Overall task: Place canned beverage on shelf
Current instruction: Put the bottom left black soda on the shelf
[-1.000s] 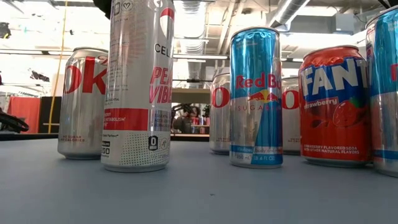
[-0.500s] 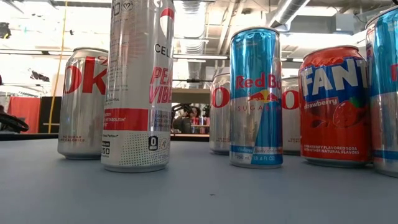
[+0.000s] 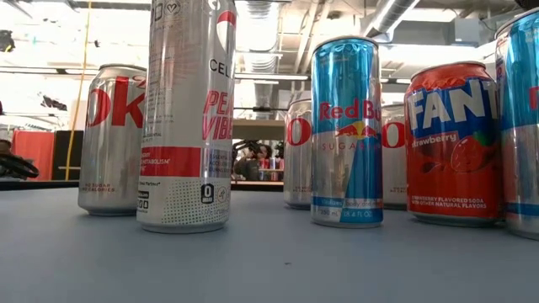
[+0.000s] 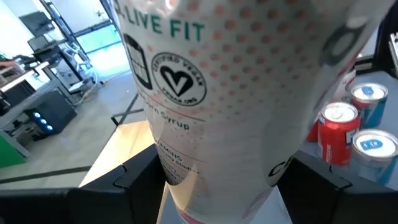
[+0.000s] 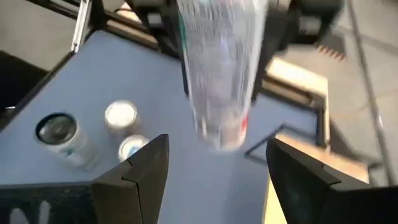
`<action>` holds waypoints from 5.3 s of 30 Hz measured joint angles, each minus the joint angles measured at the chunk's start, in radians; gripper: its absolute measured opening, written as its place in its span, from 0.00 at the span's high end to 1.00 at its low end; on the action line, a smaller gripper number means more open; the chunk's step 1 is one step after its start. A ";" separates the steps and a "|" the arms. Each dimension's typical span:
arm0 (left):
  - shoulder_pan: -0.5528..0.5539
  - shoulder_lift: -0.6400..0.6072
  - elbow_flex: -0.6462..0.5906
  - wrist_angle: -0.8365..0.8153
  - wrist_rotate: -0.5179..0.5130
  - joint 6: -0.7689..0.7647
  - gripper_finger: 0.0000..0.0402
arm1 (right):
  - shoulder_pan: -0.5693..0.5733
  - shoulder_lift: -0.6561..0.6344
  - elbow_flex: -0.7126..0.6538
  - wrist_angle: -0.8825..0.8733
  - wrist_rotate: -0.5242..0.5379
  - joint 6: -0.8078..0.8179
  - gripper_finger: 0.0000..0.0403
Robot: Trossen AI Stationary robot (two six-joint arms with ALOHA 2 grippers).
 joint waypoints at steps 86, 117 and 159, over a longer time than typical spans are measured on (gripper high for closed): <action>0.055 0.229 -0.001 0.177 -0.075 -0.066 0.37 | 0.110 -0.218 -0.850 1.089 0.284 0.089 0.24; 0.056 0.229 -0.001 0.166 -0.048 -0.076 0.37 | 0.109 -0.218 -0.853 1.092 0.299 0.091 0.44; 0.047 -0.168 0.000 -0.183 -0.180 -0.180 0.17 | -0.310 0.126 -0.505 1.228 -0.108 0.302 0.44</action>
